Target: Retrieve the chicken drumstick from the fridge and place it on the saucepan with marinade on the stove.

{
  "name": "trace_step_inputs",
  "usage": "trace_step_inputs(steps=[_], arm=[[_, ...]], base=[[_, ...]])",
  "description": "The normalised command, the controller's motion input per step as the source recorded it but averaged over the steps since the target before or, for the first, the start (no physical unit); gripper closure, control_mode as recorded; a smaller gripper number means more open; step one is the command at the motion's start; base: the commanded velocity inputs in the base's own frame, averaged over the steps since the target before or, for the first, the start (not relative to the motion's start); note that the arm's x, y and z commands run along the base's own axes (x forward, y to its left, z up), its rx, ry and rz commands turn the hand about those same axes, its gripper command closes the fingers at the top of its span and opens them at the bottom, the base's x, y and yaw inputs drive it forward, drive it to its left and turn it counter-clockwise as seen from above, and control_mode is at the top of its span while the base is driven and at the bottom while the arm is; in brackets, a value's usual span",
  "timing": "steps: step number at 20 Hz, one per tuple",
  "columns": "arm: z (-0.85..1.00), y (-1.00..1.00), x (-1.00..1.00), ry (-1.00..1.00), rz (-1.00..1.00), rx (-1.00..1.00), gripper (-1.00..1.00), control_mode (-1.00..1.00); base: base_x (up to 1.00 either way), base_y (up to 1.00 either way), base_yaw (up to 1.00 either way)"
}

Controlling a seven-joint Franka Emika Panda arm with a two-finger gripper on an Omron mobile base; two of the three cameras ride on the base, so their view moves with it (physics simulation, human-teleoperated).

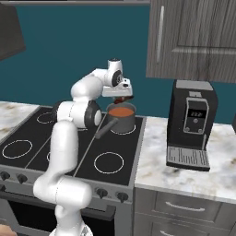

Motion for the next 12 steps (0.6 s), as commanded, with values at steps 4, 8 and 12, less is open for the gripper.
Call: trace_step_inputs(steps=[4, 8, 12], arm=[[-0.52, 0.0, 0.17, 0.0, 0.0, 0.0, 1.0, -1.0], [-0.44, 0.0, 0.31, 0.0, 0.01, 0.0, 1.0, -1.0], [-0.2, 0.0, 0.36, 0.0, 0.03, 0.0, 1.0, -1.0]], base=[[0.0, 0.0, 0.0], [0.0, 0.0, 0.0], [0.0, 0.0, 0.0]])
